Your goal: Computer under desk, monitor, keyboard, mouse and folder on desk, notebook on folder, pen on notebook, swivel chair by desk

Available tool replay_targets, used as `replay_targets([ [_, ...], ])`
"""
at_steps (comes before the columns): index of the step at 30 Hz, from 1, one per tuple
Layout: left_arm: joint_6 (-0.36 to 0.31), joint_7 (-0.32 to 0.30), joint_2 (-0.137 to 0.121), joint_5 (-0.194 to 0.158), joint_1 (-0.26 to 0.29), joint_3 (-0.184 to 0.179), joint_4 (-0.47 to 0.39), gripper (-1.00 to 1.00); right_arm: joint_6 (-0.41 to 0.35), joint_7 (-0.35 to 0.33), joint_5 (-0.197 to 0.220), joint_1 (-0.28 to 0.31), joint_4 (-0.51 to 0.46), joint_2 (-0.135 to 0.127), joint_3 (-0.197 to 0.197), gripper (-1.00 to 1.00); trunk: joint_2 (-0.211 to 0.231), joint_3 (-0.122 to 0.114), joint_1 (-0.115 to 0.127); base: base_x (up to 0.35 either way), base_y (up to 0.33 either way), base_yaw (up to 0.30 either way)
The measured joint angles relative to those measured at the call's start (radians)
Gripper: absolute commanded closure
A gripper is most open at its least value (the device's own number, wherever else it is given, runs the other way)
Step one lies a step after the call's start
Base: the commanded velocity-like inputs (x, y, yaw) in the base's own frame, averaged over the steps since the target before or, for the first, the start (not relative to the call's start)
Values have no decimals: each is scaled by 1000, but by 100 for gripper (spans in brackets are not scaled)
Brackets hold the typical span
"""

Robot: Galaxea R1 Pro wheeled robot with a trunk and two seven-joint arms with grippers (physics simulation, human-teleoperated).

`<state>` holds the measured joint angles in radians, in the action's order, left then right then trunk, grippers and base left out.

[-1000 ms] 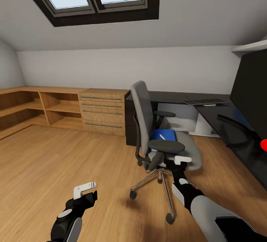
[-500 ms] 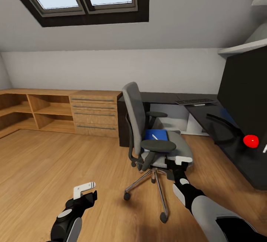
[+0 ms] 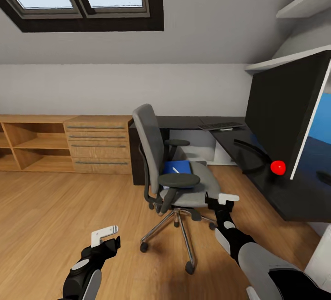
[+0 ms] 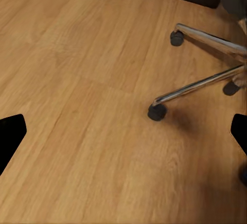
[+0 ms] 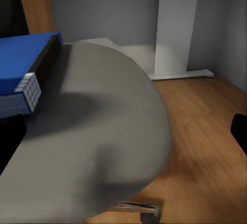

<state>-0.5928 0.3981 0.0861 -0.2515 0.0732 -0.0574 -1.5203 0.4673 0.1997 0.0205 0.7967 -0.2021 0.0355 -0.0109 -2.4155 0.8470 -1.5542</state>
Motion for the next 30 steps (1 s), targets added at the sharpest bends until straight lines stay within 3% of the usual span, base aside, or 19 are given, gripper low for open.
replay_targets([
  [5,0,0,0,0,0,0,0,-100,0,-2,9,0,1,1,0,-100,0,-4,0,0,0,-166],
  [17,0,0,0,0,0,0,0,-100,-13,-6,70,-1,11,4,4,-100,0,-4,0,0,0,-10],
  [18,0,0,0,0,0,0,0,-100,-22,-8,106,-1,11,5,11,-100,0,-5,0,0,0,0],
  [19,0,0,0,0,0,0,-1,-100,-61,-28,211,0,7,6,29,-100,0,-5,0,0,0,0],
  [26,0,1,0,1,0,0,-4,-100,-180,-132,438,2,-5,3,44,-100,0,-5,0,0,0,0],
  [30,0,2,0,1,0,1,-4,-100,-245,-176,589,4,-15,-11,52,-100,0,-5,0,0,0,0],
])
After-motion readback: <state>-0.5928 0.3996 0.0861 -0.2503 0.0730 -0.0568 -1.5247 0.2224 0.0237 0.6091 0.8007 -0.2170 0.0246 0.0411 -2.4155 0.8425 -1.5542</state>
